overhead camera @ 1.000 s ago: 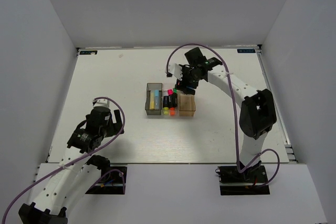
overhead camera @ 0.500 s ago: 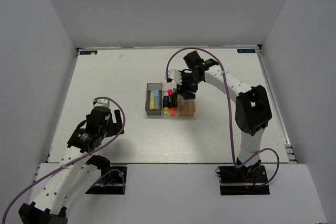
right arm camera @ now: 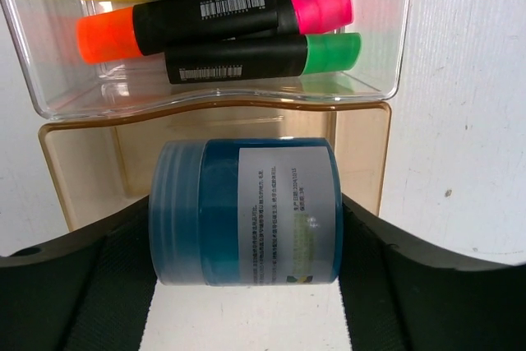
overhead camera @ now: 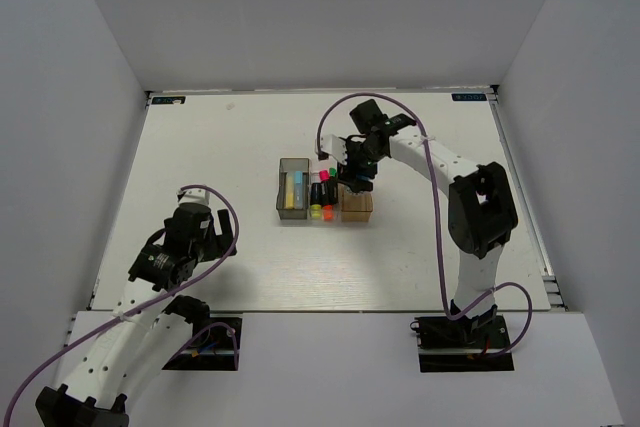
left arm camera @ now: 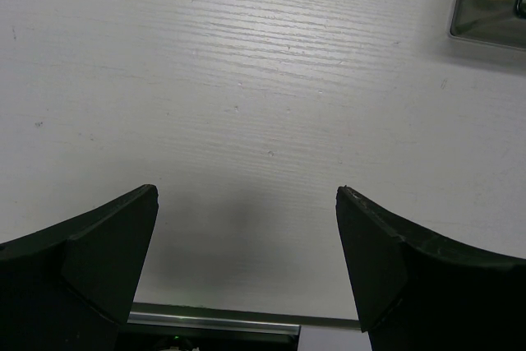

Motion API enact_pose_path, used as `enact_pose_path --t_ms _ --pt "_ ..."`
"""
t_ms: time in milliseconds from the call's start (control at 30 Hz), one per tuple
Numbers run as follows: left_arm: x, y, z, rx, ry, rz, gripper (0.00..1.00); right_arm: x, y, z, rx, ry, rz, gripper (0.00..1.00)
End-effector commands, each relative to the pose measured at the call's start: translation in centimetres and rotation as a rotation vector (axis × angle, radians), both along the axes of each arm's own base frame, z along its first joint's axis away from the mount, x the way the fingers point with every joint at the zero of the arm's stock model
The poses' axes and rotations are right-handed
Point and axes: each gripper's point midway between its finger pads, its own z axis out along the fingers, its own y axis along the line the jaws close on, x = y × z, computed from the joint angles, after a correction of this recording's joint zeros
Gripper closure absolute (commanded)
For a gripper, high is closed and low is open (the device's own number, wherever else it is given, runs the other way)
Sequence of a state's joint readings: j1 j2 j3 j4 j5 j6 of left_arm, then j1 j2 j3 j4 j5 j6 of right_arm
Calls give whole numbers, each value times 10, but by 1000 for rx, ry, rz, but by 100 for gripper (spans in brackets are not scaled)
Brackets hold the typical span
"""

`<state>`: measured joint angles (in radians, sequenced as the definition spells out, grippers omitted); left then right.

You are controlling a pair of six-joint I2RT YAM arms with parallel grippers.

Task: Sort the stationery into containers
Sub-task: Place the stationery in the storage box, then reset both arms

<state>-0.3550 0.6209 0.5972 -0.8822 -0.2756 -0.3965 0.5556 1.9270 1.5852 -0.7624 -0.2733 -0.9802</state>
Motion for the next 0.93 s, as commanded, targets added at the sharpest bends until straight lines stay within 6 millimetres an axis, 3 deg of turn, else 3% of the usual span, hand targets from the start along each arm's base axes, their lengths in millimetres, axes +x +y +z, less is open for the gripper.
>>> enact_pose_path --t_ms 0,33,67,300,367,400,467,500,533,567,600,633,667,700,733,767,800,833,867,900 --pt "2 -1 1 -7 -14 -4 0 -2 5 18 52 -14 10 20" --pt "2 -1 1 -6 -12 -2 0 -2 5 20 55 -14 8 18" --pt "3 -1 2 -9 -16 -3 0 -2 5 21 59 -16 6 10" --pt "2 -1 2 -9 -16 -3 0 -9 5 53 128 -26 -32 10" --pt "4 -2 3 -13 -22 -4 0 -14 3 65 159 -25 -119 10" --pt "3 -2 3 -13 -22 -4 0 4 3 88 209 -131 -177 10" --pt "4 -4 3 -19 -23 -19 0 2 -9 91 251 -116 -368 10" --pt "5 -6 1 -29 -24 -25 0 19 -23 112 339 -150 -660 10" --pt "6 -8 1 -32 -25 -34 2 15 -25 118 364 -125 -702 10" --pt "7 -10 2 -50 -25 -45 7 4 -34 118 343 -55 -734 10" --pt "11 -15 3 -64 -29 -65 37 -7 -31 117 367 66 -773 10" --pt "12 -22 5 -91 -23 -99 61 -19 -29 132 366 142 -767 10" --pt "14 -23 9 -97 -29 -103 81 -36 -33 128 330 217 -782 10" --pt "15 -24 7 -96 -14 -104 96 -43 -33 136 356 232 -805 10" --pt "16 -25 7 -96 -7 -116 99 -41 -39 143 392 168 -834 10" --pt "17 -26 6 -93 -6 -118 87 -48 -44 131 386 177 -861 10" --pt "17 -26 6 -92 -9 -121 58 -60 -52 128 400 150 -852 10" --pt "19 -25 7 -86 -21 -117 1 -57 -52 146 490 71 -845 10" --pt "19 -24 7 -86 -28 -113 0 -49 -72 128 468 8 -992 10" --pt "20 -23 6 -80 -29 -115 0 -48 -82 139 507 -37 -1051 10"
